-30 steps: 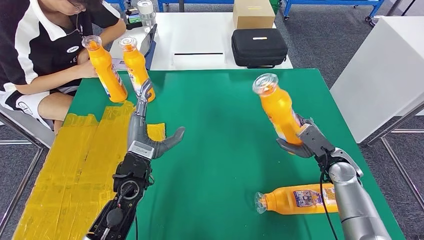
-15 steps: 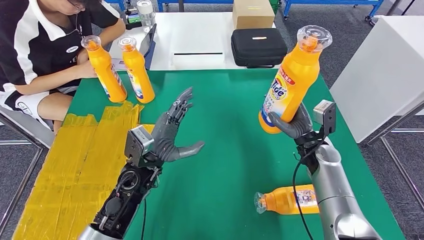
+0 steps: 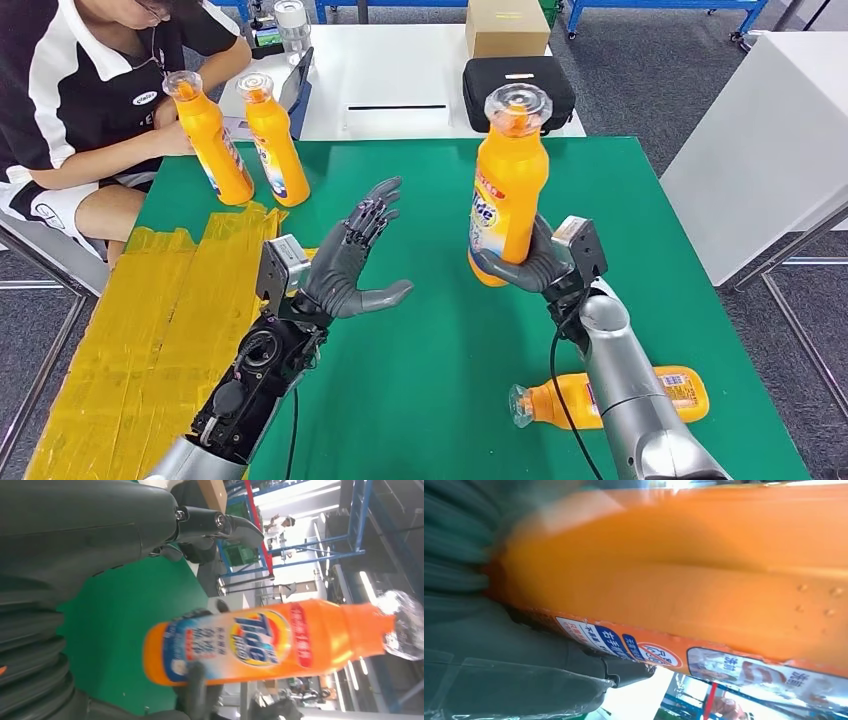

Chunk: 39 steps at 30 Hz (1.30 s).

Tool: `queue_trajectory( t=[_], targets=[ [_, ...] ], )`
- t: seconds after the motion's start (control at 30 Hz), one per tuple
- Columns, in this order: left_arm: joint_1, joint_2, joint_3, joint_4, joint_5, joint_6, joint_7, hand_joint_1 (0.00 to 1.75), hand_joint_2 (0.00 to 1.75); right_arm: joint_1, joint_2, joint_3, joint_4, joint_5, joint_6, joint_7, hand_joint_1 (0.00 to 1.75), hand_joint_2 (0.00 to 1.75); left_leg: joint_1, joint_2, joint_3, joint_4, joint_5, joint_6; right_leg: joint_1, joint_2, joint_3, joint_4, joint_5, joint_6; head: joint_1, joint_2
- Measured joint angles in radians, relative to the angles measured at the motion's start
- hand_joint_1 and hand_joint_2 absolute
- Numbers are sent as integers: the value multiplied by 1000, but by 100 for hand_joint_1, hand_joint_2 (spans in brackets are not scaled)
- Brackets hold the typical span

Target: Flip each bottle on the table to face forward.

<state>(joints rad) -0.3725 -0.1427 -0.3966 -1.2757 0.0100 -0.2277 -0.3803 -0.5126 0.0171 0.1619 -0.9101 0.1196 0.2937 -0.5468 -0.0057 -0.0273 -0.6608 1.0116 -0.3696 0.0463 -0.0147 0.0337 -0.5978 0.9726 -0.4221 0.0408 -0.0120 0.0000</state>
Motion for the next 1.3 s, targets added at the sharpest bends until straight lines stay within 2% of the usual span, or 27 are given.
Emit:
queue_trajectory(
  t=[0.47, 0.67, 0.83, 1.1, 1.13, 1.23, 1.27, 1.3],
  targets=[
    [-1, 0, -10, -1, 34, 29, 37, 0, 175, 6, 97, 217, 95, 141, -61, 1, 175, 175, 1, 0, 0, 0, 0, 0, 0, 0, -1, 0, 0, 0, 0, 0],
    [-1, 0, -10, -1, 33, 36, 36, 0, 175, 6, 103, 235, 100, 147, -68, 1, 175, 175, 1, 0, 0, 0, 0, 0, 0, 0, -1, 0, 0, 0, 0, 0],
    [-1, 0, -10, -1, 6, 76, 29, 0, 175, 6, 129, 310, 124, 161, -76, -12, 175, 175, 0, 0, 0, 0, 0, 0, 0, 0, -1, 0, 0, 0, 0, 0],
    [0, 0, -10, 0, 2, 82, 27, 0, 175, 6, 132, 322, 128, 161, -83, -15, 175, 175, 1, 0, 0, 0, 0, 0, 0, 0, 0, 0, 0, 0, 0, 0],
    [0, 0, -10, 0, 1, 84, 27, 10, 175, 6, 132, 324, 128, 161, -83, -15, 175, 175, 1, 0, 0, 0, 0, 0, 0, 0, 0, 0, 0, 0, 0, 0],
    [3, 0, -10, 0, -3, 97, 26, 140, 175, 5, 132, 334, 127, 163, -83, -18, 175, 175, 1, 0, 0, 0, 0, 0, 0, 0, 0, 0, 0, 0, 0, 0],
    [5, 0, -9, 0, -5, 101, 25, 173, 175, 5, 132, 337, 127, 165, -85, -18, 175, 175, 1, 0, 0, 0, 0, 0, 0, 0, 0, 0, 0, 0, 0, 0],
    [7, 0, -9, 0, -7, 105, 23, 175, 175, 5, 132, 339, 126, 167, -87, -18, 175, 175, 1, 0, 0, 0, 0, 0, 0, 0, 0, 0, 0, 0, 0, 0]
  ],
)
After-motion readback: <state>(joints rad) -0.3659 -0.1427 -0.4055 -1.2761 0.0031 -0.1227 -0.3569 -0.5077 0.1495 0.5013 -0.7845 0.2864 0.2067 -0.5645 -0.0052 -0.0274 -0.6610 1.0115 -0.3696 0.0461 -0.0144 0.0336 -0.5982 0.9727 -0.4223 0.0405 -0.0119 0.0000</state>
